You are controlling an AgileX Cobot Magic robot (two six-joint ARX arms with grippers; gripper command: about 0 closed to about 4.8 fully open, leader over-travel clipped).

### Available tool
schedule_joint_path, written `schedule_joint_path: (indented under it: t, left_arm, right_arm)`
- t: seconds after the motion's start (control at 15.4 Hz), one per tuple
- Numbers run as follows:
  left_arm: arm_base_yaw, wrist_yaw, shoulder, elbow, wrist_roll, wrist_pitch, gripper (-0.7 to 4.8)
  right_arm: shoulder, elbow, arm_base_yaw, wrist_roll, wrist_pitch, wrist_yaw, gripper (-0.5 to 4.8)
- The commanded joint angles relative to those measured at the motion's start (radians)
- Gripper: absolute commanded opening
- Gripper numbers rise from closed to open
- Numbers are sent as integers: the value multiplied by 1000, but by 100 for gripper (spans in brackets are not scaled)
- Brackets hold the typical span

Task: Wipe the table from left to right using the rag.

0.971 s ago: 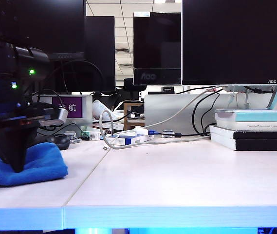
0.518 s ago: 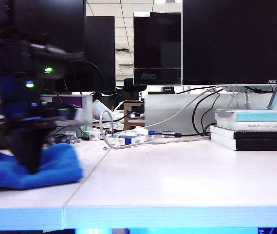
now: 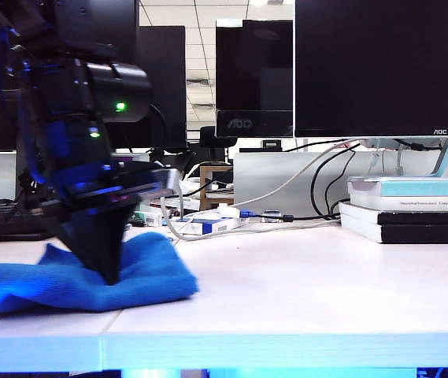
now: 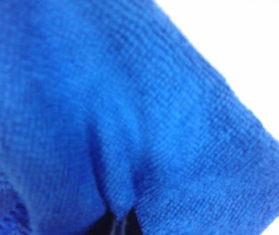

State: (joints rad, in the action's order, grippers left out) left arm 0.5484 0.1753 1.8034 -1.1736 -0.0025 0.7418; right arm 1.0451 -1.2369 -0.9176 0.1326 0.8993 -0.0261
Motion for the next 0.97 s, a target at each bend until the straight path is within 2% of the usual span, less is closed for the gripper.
schedule_joint_path:
  t: [0.06,0.45,0.71,0.91,0.97]
  left_arm:
    - [53,30,31,21,-37,-34,-6]
    - [125,29,36,-40,-85,-67,-6]
    - [134,31,89,-104,-88,-56,-6]
    - [175,32,135,-129,-87,-56,-6]
    - [192,35,144,-136,-88,-60,-6]
  right_arm:
    - [-4,-5,0,-2,8,5,-1]
    - [-7,-5,-1,-9,24,6,-1]
    - [-17,-5,-1,-10,24,6,-1]
    - [-22,-5,-1,-27,27,11,-1]
    - [-22,-5,-1,-50,36,40,-1]
